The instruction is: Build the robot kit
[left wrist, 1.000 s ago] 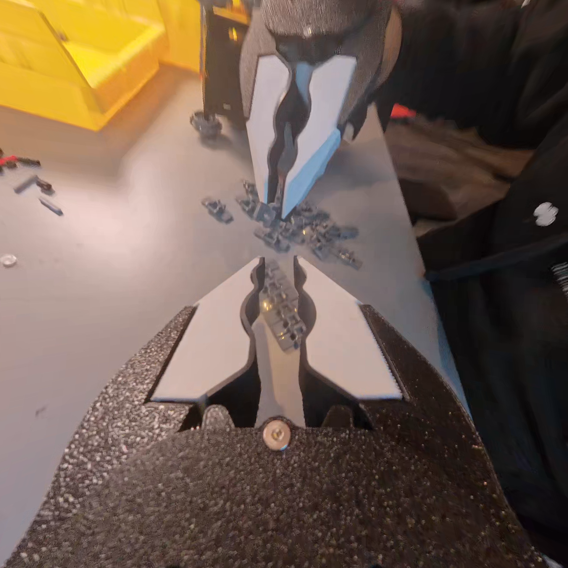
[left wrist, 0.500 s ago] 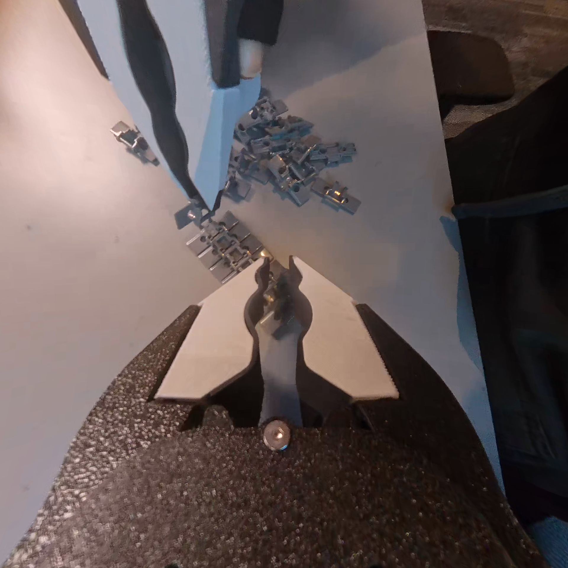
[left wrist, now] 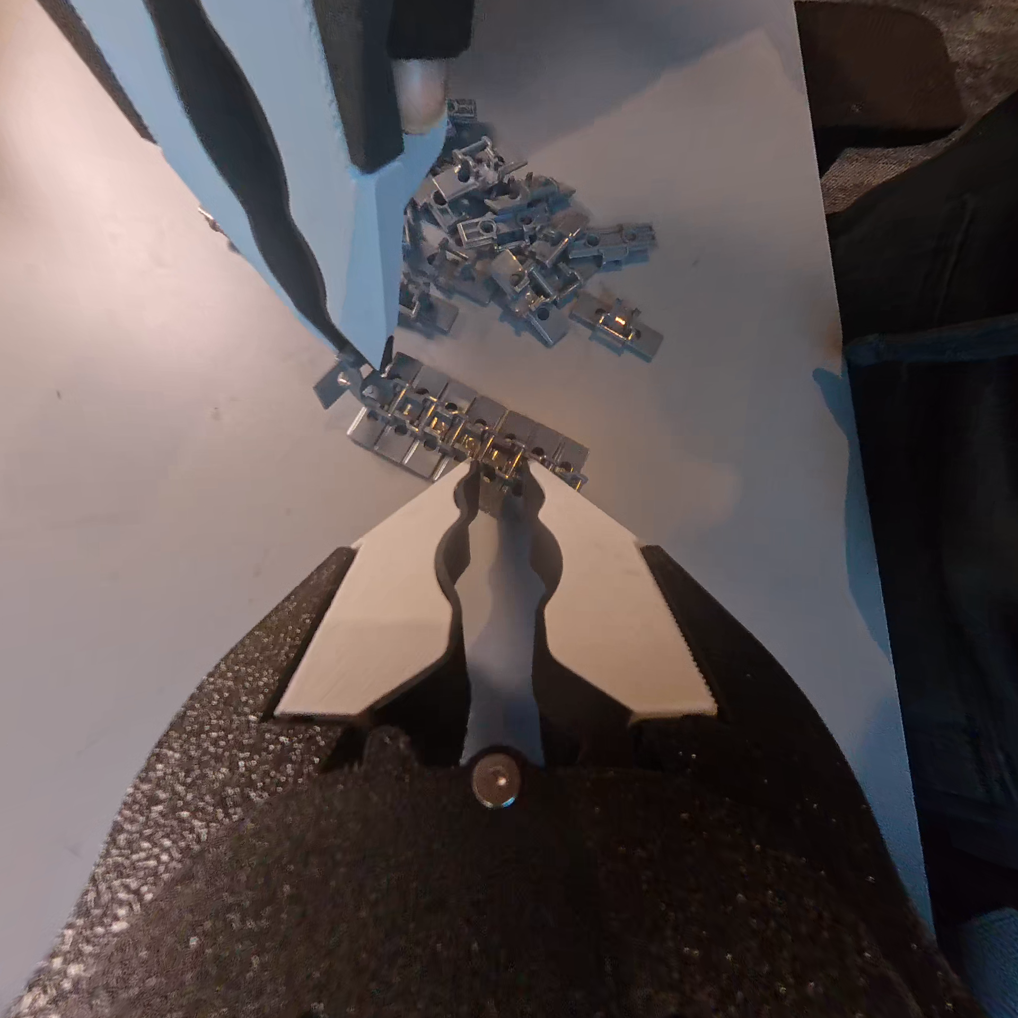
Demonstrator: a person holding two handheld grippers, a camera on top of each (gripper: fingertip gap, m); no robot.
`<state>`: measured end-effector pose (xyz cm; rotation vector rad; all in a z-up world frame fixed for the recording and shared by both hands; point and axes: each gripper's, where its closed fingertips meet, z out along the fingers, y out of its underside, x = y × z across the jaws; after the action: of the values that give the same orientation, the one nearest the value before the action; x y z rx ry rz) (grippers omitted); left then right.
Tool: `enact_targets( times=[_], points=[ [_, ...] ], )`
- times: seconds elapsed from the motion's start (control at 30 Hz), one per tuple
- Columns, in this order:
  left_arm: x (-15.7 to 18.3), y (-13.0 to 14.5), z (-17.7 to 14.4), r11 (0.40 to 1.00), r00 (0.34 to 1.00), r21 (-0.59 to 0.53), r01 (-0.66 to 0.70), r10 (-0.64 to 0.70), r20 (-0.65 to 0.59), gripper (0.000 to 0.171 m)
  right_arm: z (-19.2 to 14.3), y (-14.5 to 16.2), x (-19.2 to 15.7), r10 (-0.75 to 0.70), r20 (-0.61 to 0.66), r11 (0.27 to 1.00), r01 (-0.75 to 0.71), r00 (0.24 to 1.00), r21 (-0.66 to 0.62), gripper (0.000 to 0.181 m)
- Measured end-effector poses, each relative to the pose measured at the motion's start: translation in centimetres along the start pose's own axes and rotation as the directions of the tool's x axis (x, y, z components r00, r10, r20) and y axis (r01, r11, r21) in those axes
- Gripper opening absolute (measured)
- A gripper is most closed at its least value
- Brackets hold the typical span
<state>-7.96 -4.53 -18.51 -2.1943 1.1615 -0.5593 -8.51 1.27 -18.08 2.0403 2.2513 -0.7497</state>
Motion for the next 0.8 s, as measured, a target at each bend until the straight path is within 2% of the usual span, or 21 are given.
enact_targets(
  times=[0.37,0.43,0.8],
  points=[
    [-0.06,-0.03,0.12,1.0,0.999,0.008,-0.019,0.019,0.025,0.011,0.16,-0.15,0.12,-0.131,-0.051,0.967,0.117,0.99,-0.228,0.006],
    [-0.21,0.0,0.13,1.0,0.999,0.007,-0.023,0.023,0.037,0.007,0.2,-0.14,0.15,-0.134,-0.055,0.96,0.115,0.989,-0.256,0.006],
    [-0.18,0.1,0.11,0.999,0.997,0.006,-0.047,0.046,0.058,0.006,0.48,-0.2,0.24,-0.167,-0.058,0.914,0.133,0.984,-0.383,0.006]
  ],
)
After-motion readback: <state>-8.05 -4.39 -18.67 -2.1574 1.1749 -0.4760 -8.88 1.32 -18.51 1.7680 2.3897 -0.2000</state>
